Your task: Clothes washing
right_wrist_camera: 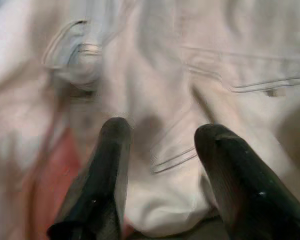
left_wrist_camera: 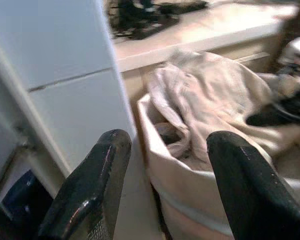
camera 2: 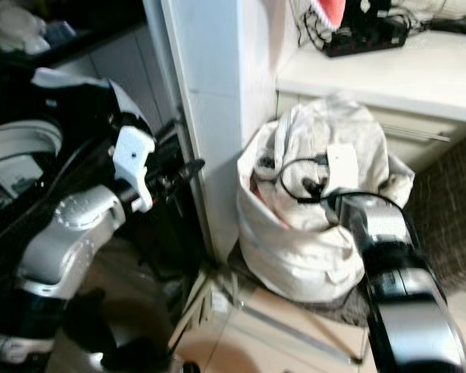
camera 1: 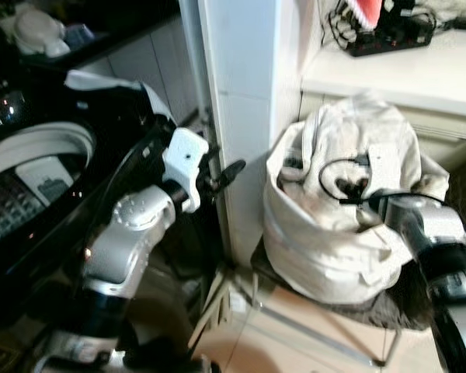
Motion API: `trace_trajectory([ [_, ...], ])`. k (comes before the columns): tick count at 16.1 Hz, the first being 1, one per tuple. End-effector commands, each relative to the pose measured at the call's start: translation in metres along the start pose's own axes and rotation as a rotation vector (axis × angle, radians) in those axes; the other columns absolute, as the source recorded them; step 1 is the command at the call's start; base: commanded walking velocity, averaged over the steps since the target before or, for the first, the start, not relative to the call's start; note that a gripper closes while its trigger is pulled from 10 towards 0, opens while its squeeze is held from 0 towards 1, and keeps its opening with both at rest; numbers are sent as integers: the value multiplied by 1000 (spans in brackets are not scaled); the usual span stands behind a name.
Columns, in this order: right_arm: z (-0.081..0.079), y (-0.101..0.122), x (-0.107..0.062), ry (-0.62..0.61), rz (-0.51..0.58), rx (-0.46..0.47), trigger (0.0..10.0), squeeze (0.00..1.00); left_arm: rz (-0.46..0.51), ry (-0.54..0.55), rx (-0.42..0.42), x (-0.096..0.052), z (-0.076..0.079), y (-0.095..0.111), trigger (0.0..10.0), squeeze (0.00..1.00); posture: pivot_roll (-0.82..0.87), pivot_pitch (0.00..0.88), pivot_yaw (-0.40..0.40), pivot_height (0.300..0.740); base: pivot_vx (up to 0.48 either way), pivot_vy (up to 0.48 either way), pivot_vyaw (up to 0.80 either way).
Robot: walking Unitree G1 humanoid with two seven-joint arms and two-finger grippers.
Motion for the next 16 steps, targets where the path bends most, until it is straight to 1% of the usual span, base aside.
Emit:
trace_trajectory([
  [1,-1,8,2,-2,36,-2,10000,1000,12,-30,17,-2,-1,9,10000,0,58,0,139,740,0,0,0],
  [2,8,1,5,-25,28,-31,10000,1000,-5,-63,22,-12,-3,12,10000,0,99,0,153,740,0,0,0],
  [3,10,1,6,-27,28,-38,10000,1000,-9,-70,23,-14,-3,13,10000,0,99,0,153,740,0,0,0],
  [6,15,-6,8,-34,31,-28,10000,1000,-29,-75,23,-25,-3,17,10000,0,165,0,169,740,0,0,0],
  [8,21,-10,7,-58,23,-56,10000,1000,-30,-35,11,-32,-6,19,10000,0,187,0,173,740,0,0,0],
  [9,22,-9,8,-59,26,-74,10000,1000,-31,-22,11,-36,-8,22,10000,0,201,0,171,740,0,0,0],
  [10,23,-3,7,-66,39,-104,10000,1000,-30,-6,2,-41,-9,27,10000,0,221,0,162,740,0,0,0],
  [12,25,6,6,-71,53,-122,10000,1000,-21,21,-20,-48,-11,33,10000,0,220,0,152,740,0,0,0],
  [13,25,11,5,-69,59,-130,10000,1000,-14,49,-29,-53,-13,33,10000,0,195,18,126,740,0,0,0],
  [14,25,13,5,-66,62,-141,10000,1000,-21,69,-30,-55,-14,31,10000,0,189,20,118,740,0,0,0],
  [15,24,16,4,-54,54,-179,10000,1000,-50,108,-27,-59,-13,24,10000,0,166,35,73,740,0,0,0],
  [16,27,16,3,-52,42,-198,10000,1000,-62,126,-40,-64,-10,21,10000,0,160,47,40,740,0,0,0],
])
Point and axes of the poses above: a point about 5 cm out from each wrist's last joint towards the gripper, its own x axis pointing out of the wrist towards the gripper, its own y axis along the axis of the wrist's last joint, z = x × y, the point moved 1 cm from there along x, pointing out of the wrist towards the gripper, and after that the axes turned 7 degrees about x, right-handed, at the moved point
